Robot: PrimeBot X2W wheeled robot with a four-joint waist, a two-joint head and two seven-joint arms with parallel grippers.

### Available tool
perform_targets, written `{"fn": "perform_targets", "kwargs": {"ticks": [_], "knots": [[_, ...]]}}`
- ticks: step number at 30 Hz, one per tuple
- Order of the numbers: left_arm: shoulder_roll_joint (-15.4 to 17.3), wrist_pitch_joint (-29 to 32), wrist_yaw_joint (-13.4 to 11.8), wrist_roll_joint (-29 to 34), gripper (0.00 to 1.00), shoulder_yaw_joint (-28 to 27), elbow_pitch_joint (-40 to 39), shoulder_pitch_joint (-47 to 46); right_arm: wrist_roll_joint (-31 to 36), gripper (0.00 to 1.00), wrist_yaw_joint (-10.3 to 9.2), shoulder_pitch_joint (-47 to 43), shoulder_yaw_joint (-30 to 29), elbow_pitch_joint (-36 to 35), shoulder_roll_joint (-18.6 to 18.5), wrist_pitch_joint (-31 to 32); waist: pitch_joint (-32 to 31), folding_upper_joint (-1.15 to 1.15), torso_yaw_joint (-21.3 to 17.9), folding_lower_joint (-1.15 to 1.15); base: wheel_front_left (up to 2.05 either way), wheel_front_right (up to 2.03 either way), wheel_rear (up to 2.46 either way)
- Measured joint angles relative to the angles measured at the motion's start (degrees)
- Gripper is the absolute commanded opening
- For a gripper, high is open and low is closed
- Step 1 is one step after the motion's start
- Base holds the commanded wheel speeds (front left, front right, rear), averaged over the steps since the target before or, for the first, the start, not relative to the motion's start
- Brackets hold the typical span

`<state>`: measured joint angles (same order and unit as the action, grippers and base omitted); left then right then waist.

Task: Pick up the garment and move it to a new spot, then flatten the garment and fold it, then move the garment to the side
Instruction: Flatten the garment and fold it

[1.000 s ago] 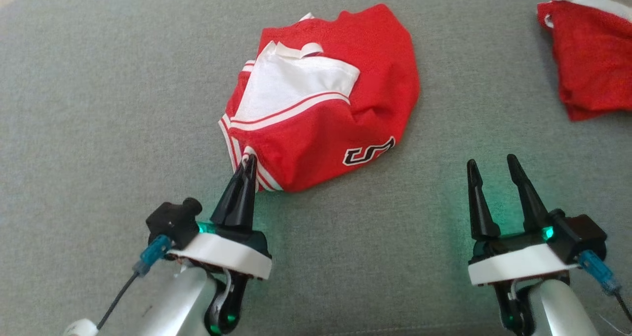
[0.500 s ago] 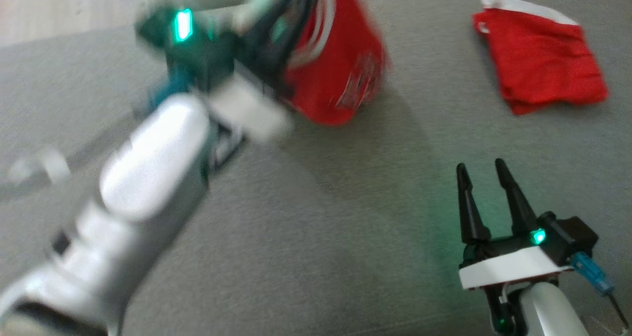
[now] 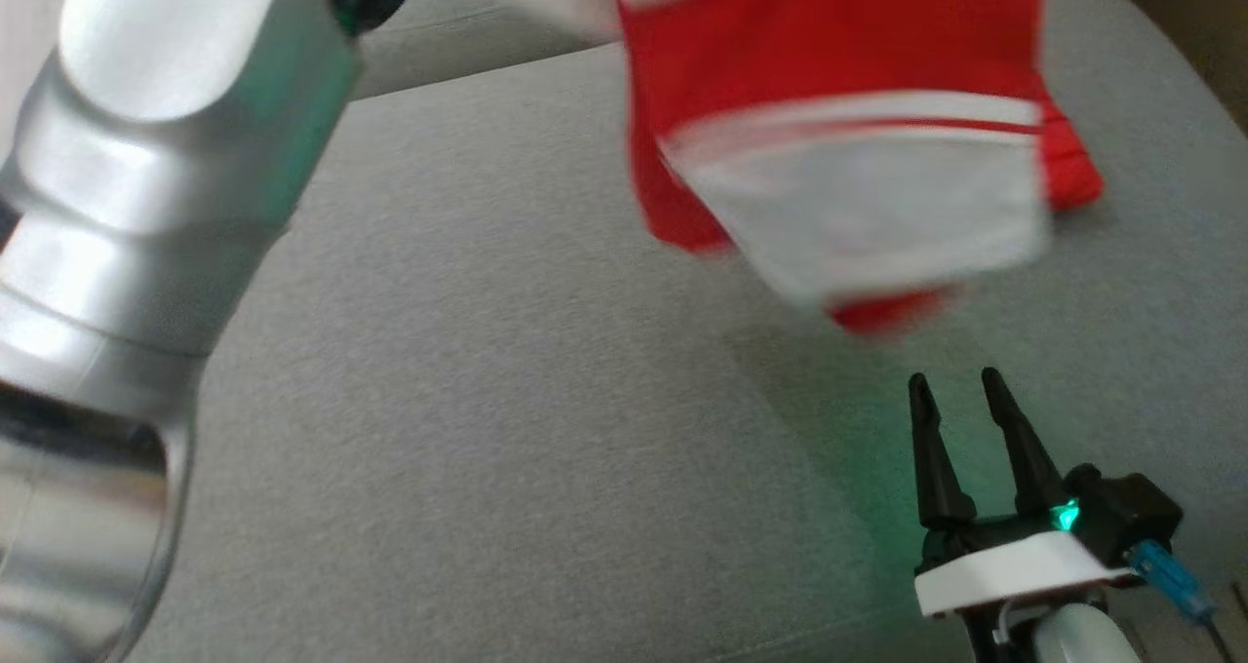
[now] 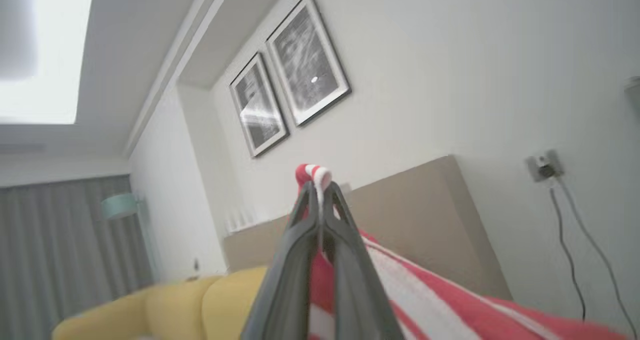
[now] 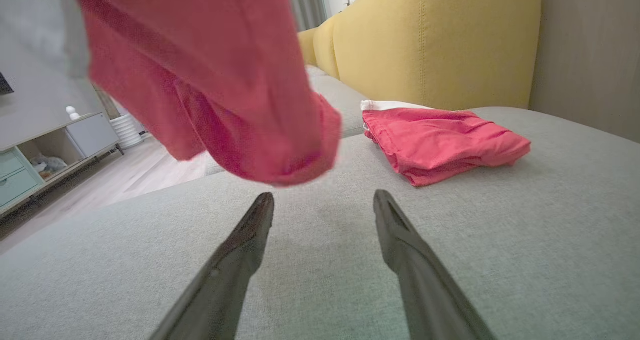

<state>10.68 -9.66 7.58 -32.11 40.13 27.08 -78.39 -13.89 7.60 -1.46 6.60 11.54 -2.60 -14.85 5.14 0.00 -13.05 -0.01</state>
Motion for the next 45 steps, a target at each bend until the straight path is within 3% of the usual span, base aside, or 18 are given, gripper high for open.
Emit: {"fn": "perform_targets", "kwargs": {"ticks": [9, 13, 14, 15, 16, 22, 27, 32, 38, 45], "knots": [[10.8, -0.7, -0.1, -5.3, 0.00, 1.0, 5.9, 22.9, 0.6, 1.00, 0.00, 0.7, -1.5, -1.5, 0.0, 0.0, 3.2, 0.00, 3.9, 0.02, 0.00, 0.00, 0.00], [13.4, -2.8, -1.5, -6.2, 0.00, 0.2, 8.4, 28.5, 1.7, 1.00, 0.00, 2.4, -2.4, -1.7, 0.0, 0.0, 5.9, 0.00, 5.1, 0.02, 0.00, 0.00, 0.00], [13.6, -3.3, -2.0, -6.4, 0.23, -0.1, 9.2, 28.7, 2.0, 1.00, 0.00, 2.6, -2.6, -1.7, 0.0, 0.0, 6.6, 0.00, 5.4, 0.02, 0.00, 0.00, 0.00], [13.6, -3.6, -2.4, -6.4, 0.55, -0.8, 9.8, 28.8, 2.4, 1.00, 0.00, 2.8, -2.7, -1.6, 0.0, 0.0, 7.2, 0.00, 5.7, 0.02, 0.00, 0.00, 0.00], [13.5, -4.1, -3.0, -6.5, 1.00, -1.8, 10.0, 28.8, 2.5, 1.00, 0.00, 3.0, -2.9, -1.6, 0.0, 0.0, 7.7, 0.00, 6.0, 0.02, 0.00, 0.00, 0.00], [13.0, -4.8, -6.7, -5.3, 1.00, -7.9, 6.6, 32.3, 2.8, 1.00, 0.00, 3.5, -3.4, -1.8, 0.0, 0.0, 9.6, 0.00, 7.8, 0.02, 0.00, 0.00, 0.00], [8.7, -5.0, -7.6, -4.6, 1.00, -12.3, -1.5, 46.5, 2.8, 1.00, 0.00, 3.4, -3.9, -1.8, 0.0, 0.0, 9.1, 0.00, 9.0, 0.01, 0.00, 0.00, 0.00], [3.7, -5.0, -7.5, -4.5, 1.00, -10.5, -5.4, 61.1, 2.8, 1.00, 0.00, 3.2, -4.2, -1.7, 0.0, 0.0, 8.3, 0.00, 10.1, 0.00, 0.00, 0.00, 0.00], [1.3, -3.5, -7.1, -4.0, 1.00, -6.1, -5.4, 66.0, 2.8, 1.00, 0.00, 3.2, -4.1, -1.7, 0.0, 0.0, 8.9, 0.00, 10.9, 0.00, 0.00, 0.00, 0.00], [1.1, 3.2, -6.0, -4.0, 1.00, -1.6, -6.6, 66.0, 2.9, 1.00, 0.00, 3.2, -4.2, -1.8, 0.0, 0.0, 9.8, 0.00, 10.6, 0.01, 0.00, 0.00, 0.00]]}}
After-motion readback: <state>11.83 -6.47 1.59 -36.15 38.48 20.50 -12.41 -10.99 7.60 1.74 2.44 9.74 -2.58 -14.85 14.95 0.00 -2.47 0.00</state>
